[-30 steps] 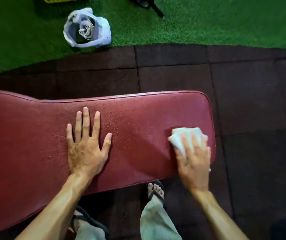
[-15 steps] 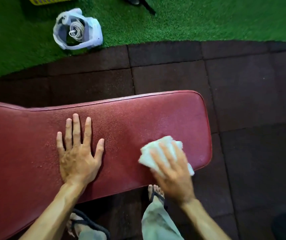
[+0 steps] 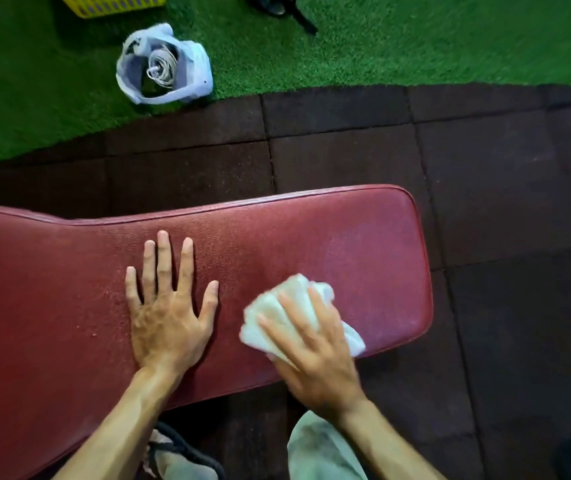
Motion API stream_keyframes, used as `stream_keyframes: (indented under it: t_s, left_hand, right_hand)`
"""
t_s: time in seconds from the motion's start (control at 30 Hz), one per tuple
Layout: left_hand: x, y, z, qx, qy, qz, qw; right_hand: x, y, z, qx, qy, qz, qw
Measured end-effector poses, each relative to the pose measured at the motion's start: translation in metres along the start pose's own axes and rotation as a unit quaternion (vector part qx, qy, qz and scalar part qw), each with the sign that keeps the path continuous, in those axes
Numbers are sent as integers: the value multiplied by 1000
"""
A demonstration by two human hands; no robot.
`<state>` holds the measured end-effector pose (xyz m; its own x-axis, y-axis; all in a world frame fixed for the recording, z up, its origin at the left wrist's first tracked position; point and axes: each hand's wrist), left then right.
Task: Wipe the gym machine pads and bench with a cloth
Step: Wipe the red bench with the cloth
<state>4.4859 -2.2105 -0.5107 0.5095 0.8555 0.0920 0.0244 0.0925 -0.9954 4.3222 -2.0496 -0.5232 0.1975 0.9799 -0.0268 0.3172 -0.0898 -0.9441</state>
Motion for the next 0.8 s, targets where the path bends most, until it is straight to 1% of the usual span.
stream_keyframes:
  t_s: [0.03, 0.07, 0.1, 0.13, 0.17, 0.2, 0.23, 0.27, 0.3, 0.4, 0.47, 0.53, 0.6, 0.63, 0.7, 0.73, 0.8]
  left_hand:
    - [-1, 0, 0, 4, -1, -2, 1000]
    - [-1, 0, 1, 6, -2, -1, 1000]
    - [0, 0, 1, 4, -2, -1, 1000]
    - [0, 1, 1, 0, 0, -1, 1000]
    - [0, 1, 1, -3, 0, -2, 1000]
    - [-1, 1, 1, -2, -1, -1, 1000]
    - [-2, 2, 1, -3, -1, -1, 1000]
    - [-1, 2, 1, -6, -1, -1, 1000]
    - [0, 2, 0, -10, -1, 0, 1000]
    - [-1, 4, 0, -10, 3, 3, 1000]
    - [0, 4, -1, -7, 8, 6, 1000]
    - [2, 5, -2, -3, 9, 8, 1000]
    - [2, 4, -3, 11, 8, 7, 1000]
    - [1, 4, -4, 16, 10, 7, 1000]
    - [0, 3, -4, 21, 11, 8, 1000]
    - [0, 1, -3, 33, 6, 11, 999]
    - [2, -6, 10, 74, -9, 35, 997]
  right_hand:
    - [16, -8, 18, 20, -35, 14, 999]
    - [22, -18, 40, 47, -44, 19, 998]
    - [20, -29, 61, 56, -16, 15, 998]
    - [10, -34, 80, 50, 56, 17, 997]
    - [-5, -35, 95, 40, 163, 36, 985]
    - [-28, -34, 104, 30, 277, 64, 958]
    - [-54, -32, 105, 29, 361, 94, 927]
    - [-80, -26, 98, 33, 404, 114, 907]
    - [-103, -19, 83, 30, 413, 120, 902]
    - [-129, -4, 19, -11, 330, 102, 938]
    - [-103, 2, -25, -41, 264, 56, 962]
    - [-68, 4, -49, -72, 224, 16, 972]
    - [-45, -2, -48, -132, 200, -7, 971]
    - [-38, -6, -40, -172, 202, -17, 964]
    - [-30, -14, -14, -223, 239, -26, 945]
    - [-27, -16, 4, -219, 263, -20, 940]
    - [-19, -17, 42, -175, 297, -17, 938]
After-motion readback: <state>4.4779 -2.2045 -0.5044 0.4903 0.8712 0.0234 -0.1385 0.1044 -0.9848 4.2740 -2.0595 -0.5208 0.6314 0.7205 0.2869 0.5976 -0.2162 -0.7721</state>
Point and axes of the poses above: each hand's wrist, its own x-axis away from the middle knuckle, its own y-axis out of the palm, z = x × y, and after that the axes turned 7 degrees about y, right-handed
